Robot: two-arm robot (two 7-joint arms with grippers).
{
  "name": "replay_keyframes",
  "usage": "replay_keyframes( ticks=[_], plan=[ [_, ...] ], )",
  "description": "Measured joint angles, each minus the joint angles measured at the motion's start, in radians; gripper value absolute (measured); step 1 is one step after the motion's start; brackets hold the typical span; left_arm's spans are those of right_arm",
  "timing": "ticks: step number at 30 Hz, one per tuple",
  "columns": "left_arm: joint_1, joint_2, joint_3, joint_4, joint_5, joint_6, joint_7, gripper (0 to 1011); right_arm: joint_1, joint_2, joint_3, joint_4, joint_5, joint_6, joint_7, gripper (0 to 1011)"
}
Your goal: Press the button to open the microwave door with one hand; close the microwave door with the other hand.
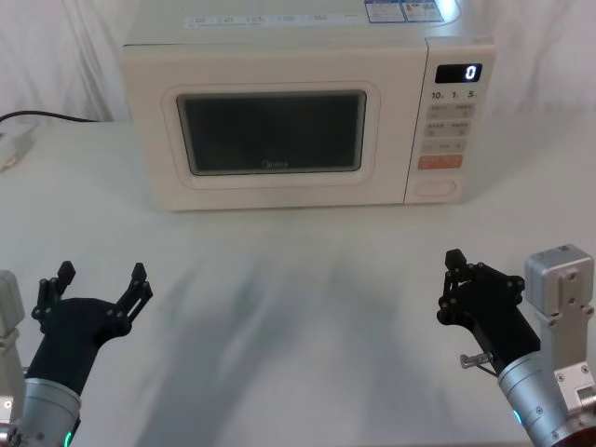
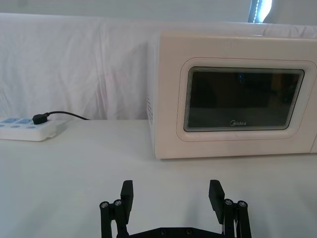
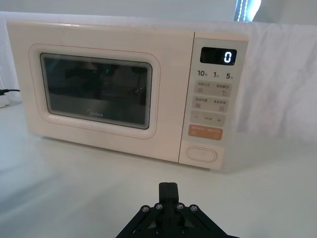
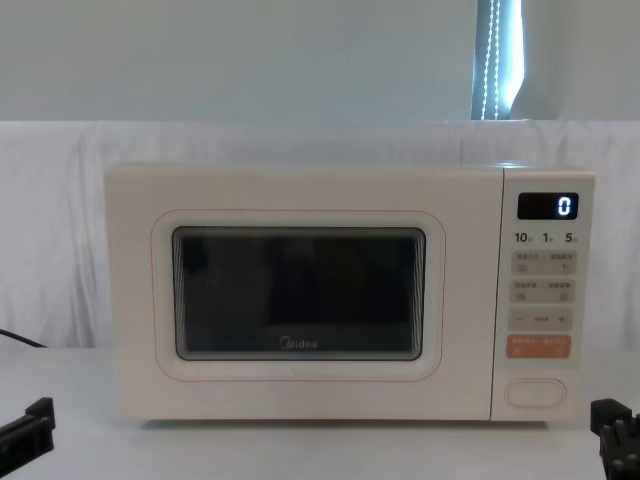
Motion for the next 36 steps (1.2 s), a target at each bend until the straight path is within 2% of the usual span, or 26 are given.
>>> replay_keyframes(
  ticks=[36],
  plan=[
    [0.000, 0.000, 0.000, 0.000, 0.000, 0.000, 0.000, 1001, 0.000, 0.000, 0.000, 0.000, 0.000, 0.000, 0.000, 0]
  ],
)
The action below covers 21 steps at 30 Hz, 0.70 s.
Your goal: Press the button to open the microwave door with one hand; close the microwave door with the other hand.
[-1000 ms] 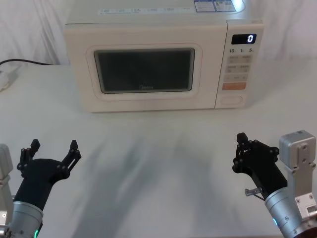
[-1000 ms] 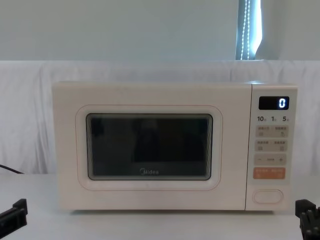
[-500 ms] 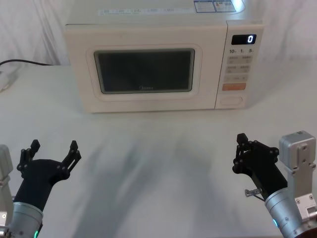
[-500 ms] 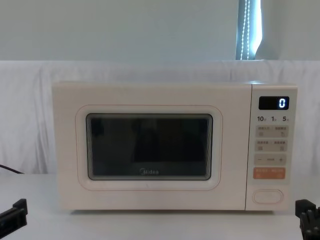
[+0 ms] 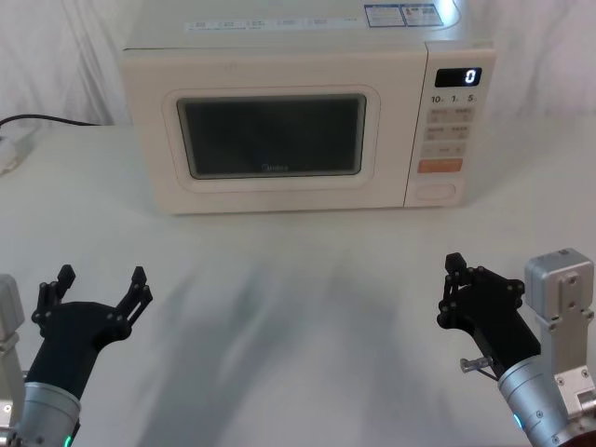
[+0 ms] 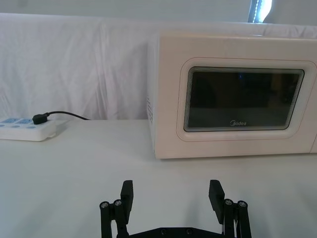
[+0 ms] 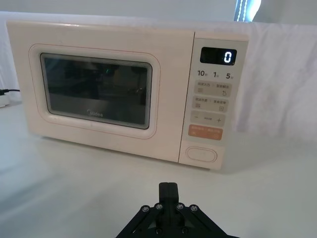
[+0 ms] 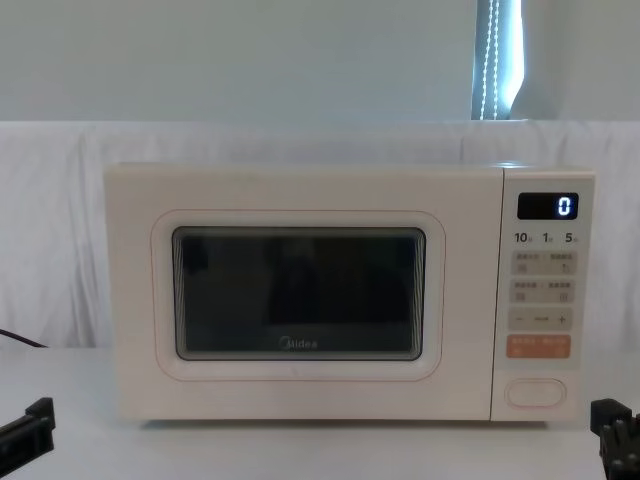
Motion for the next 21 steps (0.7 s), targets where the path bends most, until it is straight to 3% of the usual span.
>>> replay_keyframes(
  ticks=[11, 21],
  plan=[
    [0.000, 0.000, 0.000, 0.000, 0.000, 0.000, 0.000, 1001, 0.000, 0.000, 0.000, 0.000, 0.000, 0.000, 0.000, 0],
    [0.000, 0.000, 0.000, 0.000, 0.000, 0.000, 0.000, 1001, 0.056, -0.038, 0.037, 0.058, 0.009, -0.004, 0.040, 0]
  ],
)
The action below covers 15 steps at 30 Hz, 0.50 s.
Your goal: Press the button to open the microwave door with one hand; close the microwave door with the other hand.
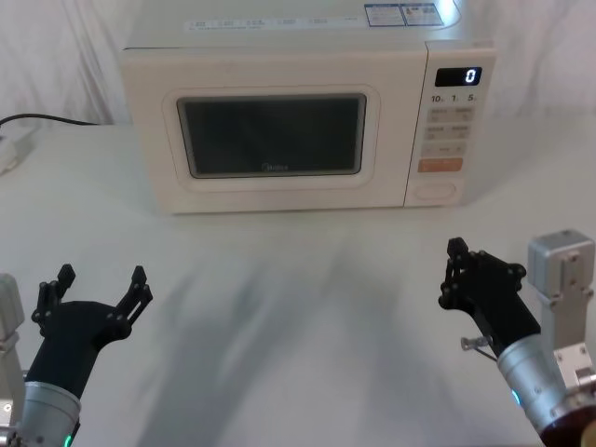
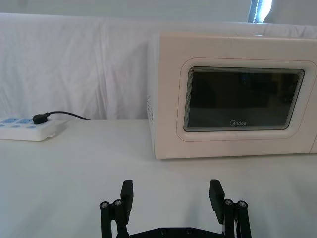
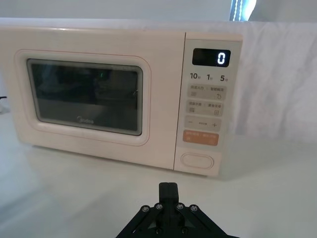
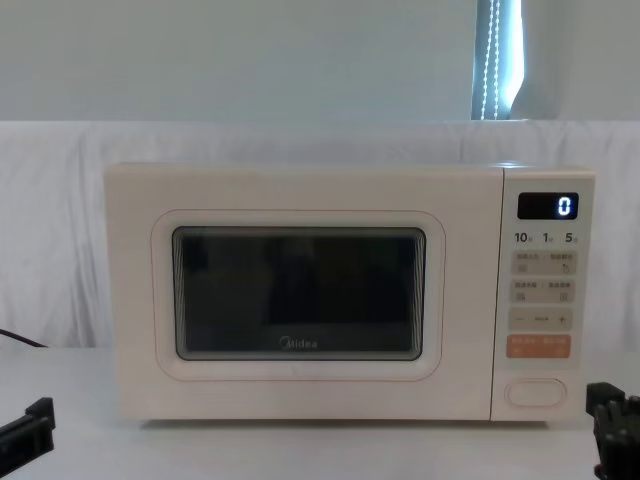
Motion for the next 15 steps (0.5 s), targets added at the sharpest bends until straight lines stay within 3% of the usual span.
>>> replay_keyframes(
  ticks=[15],
  plan=[
    [0.000, 0.000, 0.000, 0.000, 0.000, 0.000, 0.000, 1001, 0.139, -0.056, 0.040, 0.129, 0.014, 0.065, 0.066, 0]
  ],
)
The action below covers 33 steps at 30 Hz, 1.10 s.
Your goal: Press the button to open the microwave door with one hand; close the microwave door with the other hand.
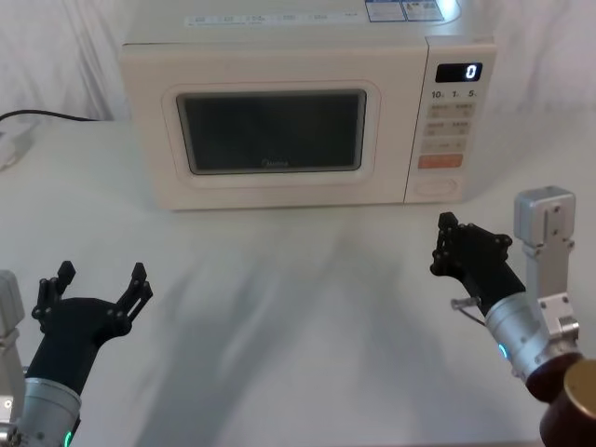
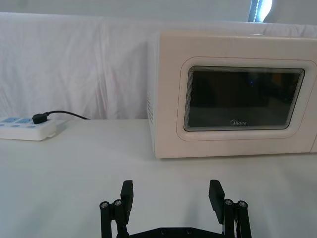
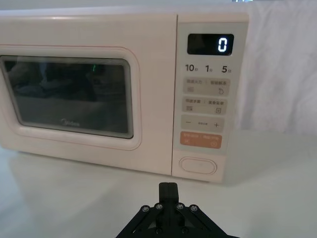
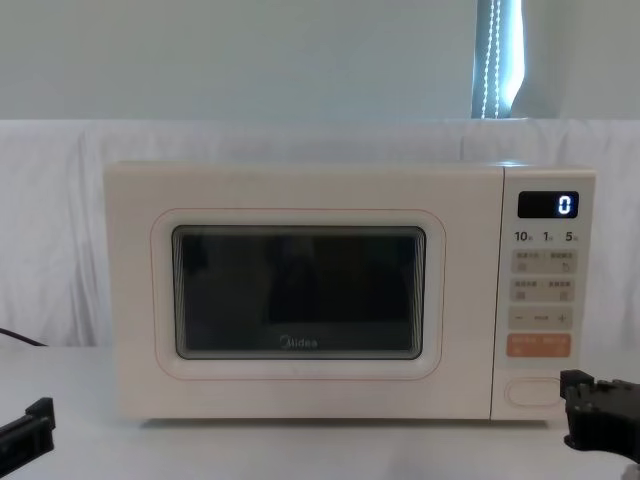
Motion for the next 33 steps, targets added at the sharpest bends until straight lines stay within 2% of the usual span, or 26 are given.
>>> replay_keyframes(
  ticks=[10, 19, 25, 28, 33],
  plan=[
    [0.000, 0.000, 0.000, 0.000, 0.000, 0.000, 0.000, 1001, 0.087, -0.028, 0.032, 0.102, 0.007, 0.019, 0.011, 0],
    [0.000, 0.000, 0.000, 0.000, 0.000, 0.000, 0.000, 1001, 0.178, -0.044, 0.039, 0.227, 0.001, -0.003, 0.018, 0],
    [0.000, 0.000, 0.000, 0.000, 0.000, 0.000, 0.000, 1001, 0.217, -0.048, 0.042, 0.288, -0.003, -0.025, 0.022, 0],
    [0.000, 0.000, 0.000, 0.000, 0.000, 0.000, 0.000, 1001, 0.254, -0.054, 0.051, 0.352, 0.001, -0.040, 0.029, 0],
    [0.000, 0.000, 0.000, 0.000, 0.000, 0.000, 0.000, 1001, 0.287, -0.055, 0.055, 0.405, 0.004, -0.043, 0.037, 0]
  ],
)
